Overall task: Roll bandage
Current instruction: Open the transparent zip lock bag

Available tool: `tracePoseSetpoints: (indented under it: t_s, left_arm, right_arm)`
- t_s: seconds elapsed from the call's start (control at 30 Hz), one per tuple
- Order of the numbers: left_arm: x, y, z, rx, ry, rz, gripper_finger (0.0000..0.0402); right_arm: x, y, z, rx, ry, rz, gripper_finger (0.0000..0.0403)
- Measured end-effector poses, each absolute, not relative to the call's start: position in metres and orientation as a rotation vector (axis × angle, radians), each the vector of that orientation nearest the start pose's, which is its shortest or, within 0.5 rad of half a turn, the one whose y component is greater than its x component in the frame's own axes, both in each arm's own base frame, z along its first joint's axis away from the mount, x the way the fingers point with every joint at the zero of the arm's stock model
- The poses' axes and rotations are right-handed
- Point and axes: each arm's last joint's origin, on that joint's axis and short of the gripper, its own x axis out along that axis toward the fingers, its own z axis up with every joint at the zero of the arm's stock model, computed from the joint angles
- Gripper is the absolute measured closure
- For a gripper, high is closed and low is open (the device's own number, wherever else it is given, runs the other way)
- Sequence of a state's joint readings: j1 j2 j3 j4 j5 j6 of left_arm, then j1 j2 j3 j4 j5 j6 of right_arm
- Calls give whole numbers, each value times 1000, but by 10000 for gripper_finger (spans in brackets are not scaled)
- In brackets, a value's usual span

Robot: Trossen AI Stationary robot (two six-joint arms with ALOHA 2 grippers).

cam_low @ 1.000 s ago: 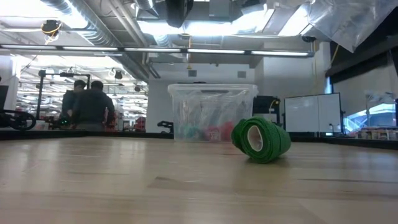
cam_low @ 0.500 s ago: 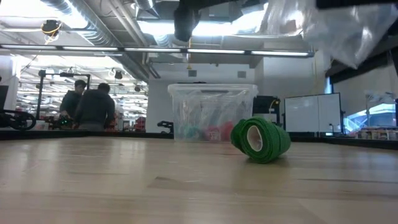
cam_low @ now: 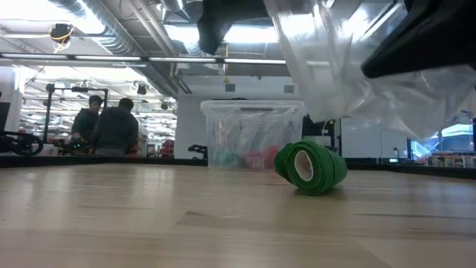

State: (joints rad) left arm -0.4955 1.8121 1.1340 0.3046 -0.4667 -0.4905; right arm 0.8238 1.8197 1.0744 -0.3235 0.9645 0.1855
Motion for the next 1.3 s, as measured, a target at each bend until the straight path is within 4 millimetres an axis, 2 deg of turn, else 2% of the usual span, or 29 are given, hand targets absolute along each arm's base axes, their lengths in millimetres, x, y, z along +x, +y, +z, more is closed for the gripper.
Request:
tracePoseSetpoints:
  t_s: [0.27, 1.3]
  left_arm:
    - [347, -187, 211, -261, 391, 118, 302]
    - [345, -184, 205, -225, 433, 156, 302]
  right_arm:
    - [255, 238, 157, -523, 671, -188, 395]
    - [257, 240, 160, -550, 674, -154, 395]
